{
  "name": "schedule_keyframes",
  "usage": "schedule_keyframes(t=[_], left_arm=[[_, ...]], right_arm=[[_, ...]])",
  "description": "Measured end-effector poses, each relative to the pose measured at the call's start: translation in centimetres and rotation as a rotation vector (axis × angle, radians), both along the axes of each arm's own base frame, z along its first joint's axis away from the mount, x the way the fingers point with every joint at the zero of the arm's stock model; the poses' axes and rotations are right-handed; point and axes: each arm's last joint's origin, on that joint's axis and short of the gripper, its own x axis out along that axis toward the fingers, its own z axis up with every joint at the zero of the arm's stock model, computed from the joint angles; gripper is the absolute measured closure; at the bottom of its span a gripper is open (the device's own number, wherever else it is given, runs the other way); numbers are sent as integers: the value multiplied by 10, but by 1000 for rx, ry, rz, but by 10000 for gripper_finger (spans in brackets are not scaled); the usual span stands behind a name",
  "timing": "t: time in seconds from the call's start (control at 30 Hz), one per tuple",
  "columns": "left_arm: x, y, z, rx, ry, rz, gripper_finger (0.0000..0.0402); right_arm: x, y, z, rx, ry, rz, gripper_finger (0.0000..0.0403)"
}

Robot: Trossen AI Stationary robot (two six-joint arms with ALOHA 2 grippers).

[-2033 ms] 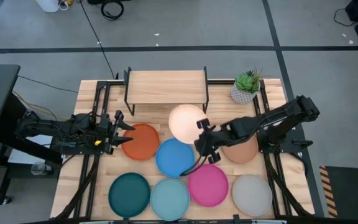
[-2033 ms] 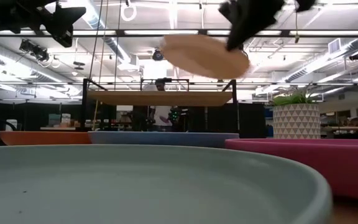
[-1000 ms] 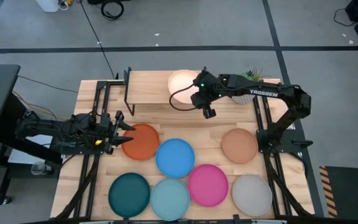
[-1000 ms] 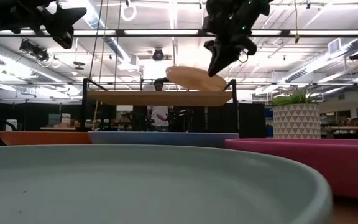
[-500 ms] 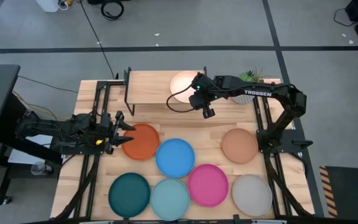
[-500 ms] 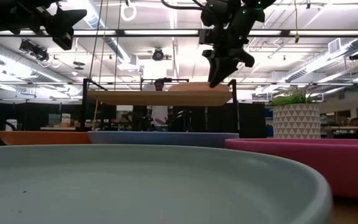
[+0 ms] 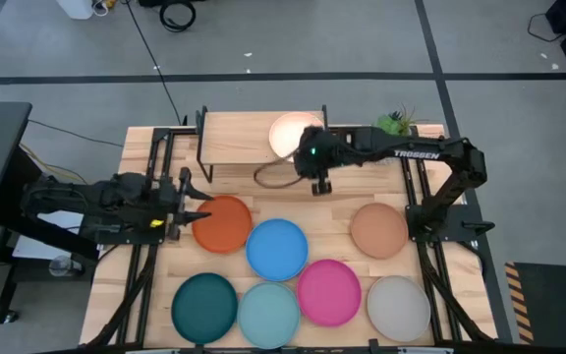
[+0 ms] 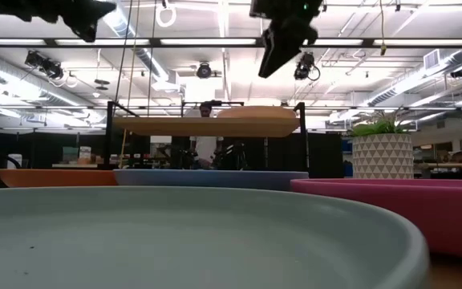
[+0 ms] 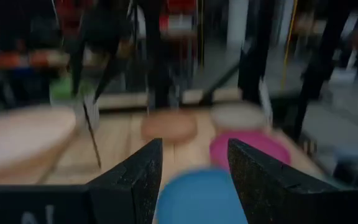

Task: Place and stack plates onto a shelf
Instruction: Put the orange plate on the shelf

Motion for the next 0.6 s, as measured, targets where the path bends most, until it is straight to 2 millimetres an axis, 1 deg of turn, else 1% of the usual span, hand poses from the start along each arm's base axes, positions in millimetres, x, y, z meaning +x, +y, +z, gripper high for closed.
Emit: schedule_keyframes(t=[0.1,0.17,0.23,0.3,0.5,0.6], left_arm=[[14,-2,-3,-7,158,1,214],[22,-4,-5,4,249,-3,214],[30,-7,-2,5,305,5,214],[36,-10,1,8,346,2,214],[51,-24,4,-10,453,-37,214],[60,-31,-9,-39,575,-14,214]], right_arm=[[1,24,-2,71,1,-29,253],[2,39,-6,85,-13,-63,253],[0,53,-14,75,-12,-96,253],[-2,66,-22,69,-47,-108,253],[-9,97,-52,101,-132,-140,253],[-12,109,-63,66,-178,-183,253]])
